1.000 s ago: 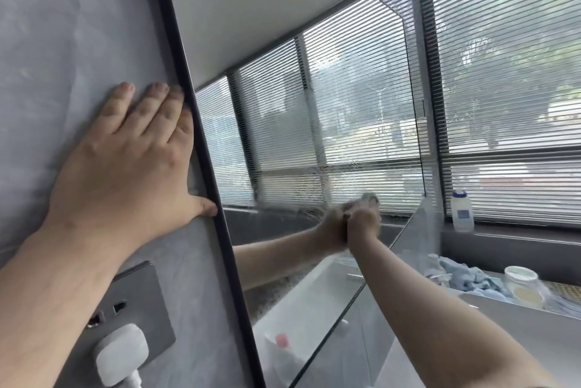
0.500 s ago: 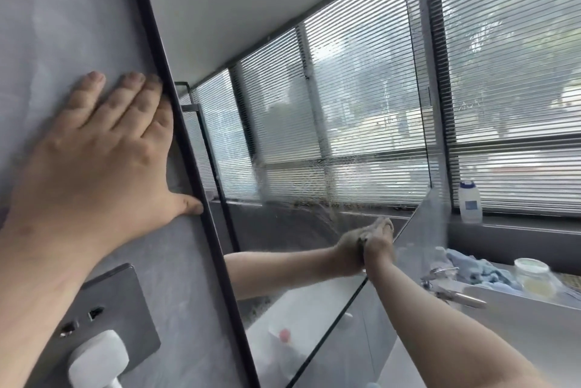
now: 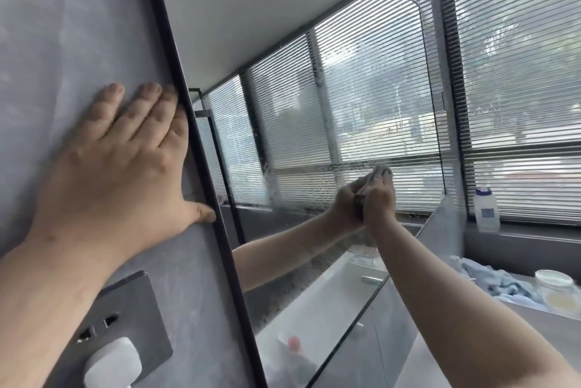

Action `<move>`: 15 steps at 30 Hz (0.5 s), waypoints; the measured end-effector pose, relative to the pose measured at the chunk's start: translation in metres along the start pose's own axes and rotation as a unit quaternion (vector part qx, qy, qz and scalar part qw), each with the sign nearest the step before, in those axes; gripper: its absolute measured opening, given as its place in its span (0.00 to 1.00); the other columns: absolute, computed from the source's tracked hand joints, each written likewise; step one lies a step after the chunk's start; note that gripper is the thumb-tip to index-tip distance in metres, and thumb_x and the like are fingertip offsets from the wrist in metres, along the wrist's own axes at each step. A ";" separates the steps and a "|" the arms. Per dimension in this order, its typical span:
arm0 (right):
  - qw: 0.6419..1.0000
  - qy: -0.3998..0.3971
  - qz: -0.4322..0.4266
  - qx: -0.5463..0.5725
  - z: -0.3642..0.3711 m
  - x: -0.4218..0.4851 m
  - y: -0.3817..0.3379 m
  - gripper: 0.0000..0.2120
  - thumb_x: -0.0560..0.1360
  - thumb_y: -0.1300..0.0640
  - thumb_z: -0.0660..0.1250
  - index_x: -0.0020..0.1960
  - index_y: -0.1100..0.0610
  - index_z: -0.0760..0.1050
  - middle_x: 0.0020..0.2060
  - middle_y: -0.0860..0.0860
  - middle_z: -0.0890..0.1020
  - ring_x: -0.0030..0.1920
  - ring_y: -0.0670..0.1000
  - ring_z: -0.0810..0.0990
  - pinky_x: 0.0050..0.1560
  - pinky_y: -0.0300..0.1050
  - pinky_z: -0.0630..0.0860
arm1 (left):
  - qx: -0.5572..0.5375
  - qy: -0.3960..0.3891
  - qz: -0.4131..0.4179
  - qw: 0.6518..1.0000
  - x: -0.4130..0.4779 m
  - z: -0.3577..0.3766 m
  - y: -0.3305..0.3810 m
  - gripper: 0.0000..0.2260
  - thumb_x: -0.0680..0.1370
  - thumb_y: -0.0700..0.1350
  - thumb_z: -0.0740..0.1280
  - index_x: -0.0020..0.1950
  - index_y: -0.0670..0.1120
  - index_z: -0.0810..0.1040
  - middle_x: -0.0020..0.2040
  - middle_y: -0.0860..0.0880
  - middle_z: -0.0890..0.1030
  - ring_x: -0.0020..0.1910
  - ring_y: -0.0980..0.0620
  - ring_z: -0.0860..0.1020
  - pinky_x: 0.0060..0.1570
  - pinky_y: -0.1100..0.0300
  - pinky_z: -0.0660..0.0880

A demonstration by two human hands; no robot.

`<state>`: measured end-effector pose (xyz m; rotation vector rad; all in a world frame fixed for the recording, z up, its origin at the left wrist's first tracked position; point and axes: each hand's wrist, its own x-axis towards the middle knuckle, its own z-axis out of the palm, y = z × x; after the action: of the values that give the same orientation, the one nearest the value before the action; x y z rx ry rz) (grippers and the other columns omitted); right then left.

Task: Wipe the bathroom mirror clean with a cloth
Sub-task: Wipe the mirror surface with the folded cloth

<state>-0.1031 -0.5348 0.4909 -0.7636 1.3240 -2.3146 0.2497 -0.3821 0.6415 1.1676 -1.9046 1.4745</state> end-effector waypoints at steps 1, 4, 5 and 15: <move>0.999 -0.002 -0.032 -0.005 0.008 -0.009 -0.017 0.34 0.75 0.39 0.53 0.75 0.57 0.65 0.70 0.57 0.73 0.69 0.58 0.73 0.69 0.54 0.71 | 0.001 0.001 0.000 1.000 0.000 0.000 0.000 0.58 0.55 0.74 0.63 0.71 0.32 0.67 0.74 0.35 0.67 0.74 0.37 0.64 0.76 0.42 0.50; 0.983 -0.025 -0.163 -0.081 0.036 -0.038 -0.064 0.28 0.81 0.48 0.51 0.79 0.57 0.60 0.78 0.52 0.63 0.78 0.50 0.58 0.79 0.48 0.53 | 0.001 0.001 0.001 1.000 -0.001 -0.001 0.000 0.57 0.55 0.73 0.65 0.70 0.31 0.68 0.73 0.35 0.68 0.74 0.38 0.64 0.76 0.42 0.50; 0.969 -0.037 -0.218 -0.106 0.044 -0.052 -0.078 0.27 0.82 0.50 0.50 0.79 0.58 0.59 0.79 0.52 0.61 0.79 0.49 0.56 0.79 0.46 0.50 | 0.001 0.000 0.001 1.000 -0.001 -0.002 0.000 0.57 0.54 0.73 0.64 0.70 0.31 0.68 0.74 0.35 0.68 0.74 0.38 0.64 0.76 0.42 0.50; 0.813 -0.139 -0.556 -0.104 0.091 -0.169 -0.105 0.26 0.80 0.57 0.52 0.75 0.68 0.65 0.75 0.64 0.65 0.79 0.57 0.57 0.79 0.52 0.52 | -0.011 0.005 -0.005 1.000 0.001 -0.002 0.001 0.58 0.53 0.73 0.65 0.70 0.32 0.67 0.74 0.35 0.67 0.74 0.37 0.63 0.76 0.45 0.47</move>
<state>0.0808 -0.4505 0.5740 -2.3528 1.1158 -2.6128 0.2484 -0.3804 0.6422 1.1551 -1.9006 1.4471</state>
